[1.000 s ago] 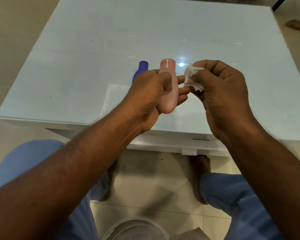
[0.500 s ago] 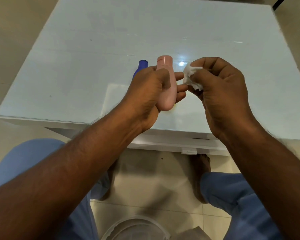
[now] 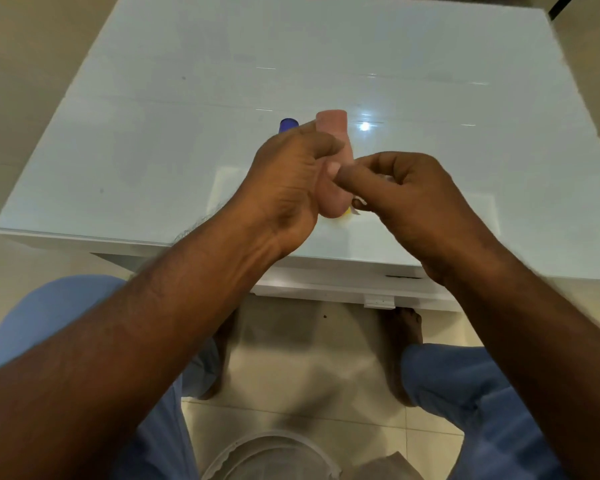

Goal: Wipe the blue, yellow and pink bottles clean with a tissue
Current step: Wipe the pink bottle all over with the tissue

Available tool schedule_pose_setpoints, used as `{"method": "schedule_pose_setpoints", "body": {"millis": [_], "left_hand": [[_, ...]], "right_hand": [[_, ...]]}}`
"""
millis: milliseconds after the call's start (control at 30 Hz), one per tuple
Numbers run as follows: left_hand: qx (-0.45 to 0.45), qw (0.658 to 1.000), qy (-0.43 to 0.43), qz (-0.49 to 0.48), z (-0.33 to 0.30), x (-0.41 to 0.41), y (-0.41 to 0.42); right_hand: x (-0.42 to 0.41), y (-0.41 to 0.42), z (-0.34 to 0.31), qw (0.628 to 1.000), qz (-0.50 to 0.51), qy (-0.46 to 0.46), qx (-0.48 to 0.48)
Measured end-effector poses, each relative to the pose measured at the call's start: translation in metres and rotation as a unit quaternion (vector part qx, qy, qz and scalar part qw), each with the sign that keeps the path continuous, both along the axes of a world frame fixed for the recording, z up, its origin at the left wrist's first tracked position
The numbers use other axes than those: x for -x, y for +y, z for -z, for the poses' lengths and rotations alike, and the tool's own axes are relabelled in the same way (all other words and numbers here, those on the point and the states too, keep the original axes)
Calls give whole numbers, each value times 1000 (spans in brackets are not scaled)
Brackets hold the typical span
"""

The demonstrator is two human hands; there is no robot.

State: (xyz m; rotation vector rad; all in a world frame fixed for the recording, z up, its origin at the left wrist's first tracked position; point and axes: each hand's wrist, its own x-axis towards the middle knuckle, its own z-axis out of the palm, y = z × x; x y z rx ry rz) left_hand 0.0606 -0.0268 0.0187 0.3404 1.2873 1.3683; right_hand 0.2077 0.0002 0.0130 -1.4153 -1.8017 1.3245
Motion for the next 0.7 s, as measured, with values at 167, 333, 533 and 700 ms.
{"method": "schedule_pose_setpoints", "body": {"millis": [167, 333, 533, 700], "left_hand": [[-40, 997, 15, 70, -5, -3, -4], [-51, 991, 0, 127, -12, -2, -5], [-58, 980, -58, 180, -10, -2, -8], [-71, 978, -58, 189, -9, -4, -8]], "right_hand": [[-3, 0, 2, 999, 1, -40, -16], [-1, -1, -2, 999, 18, -22, -36], [-1, -2, -4, 1000, -10, -11, -21], [-3, -1, -4, 996, 9, -41, -79]]}}
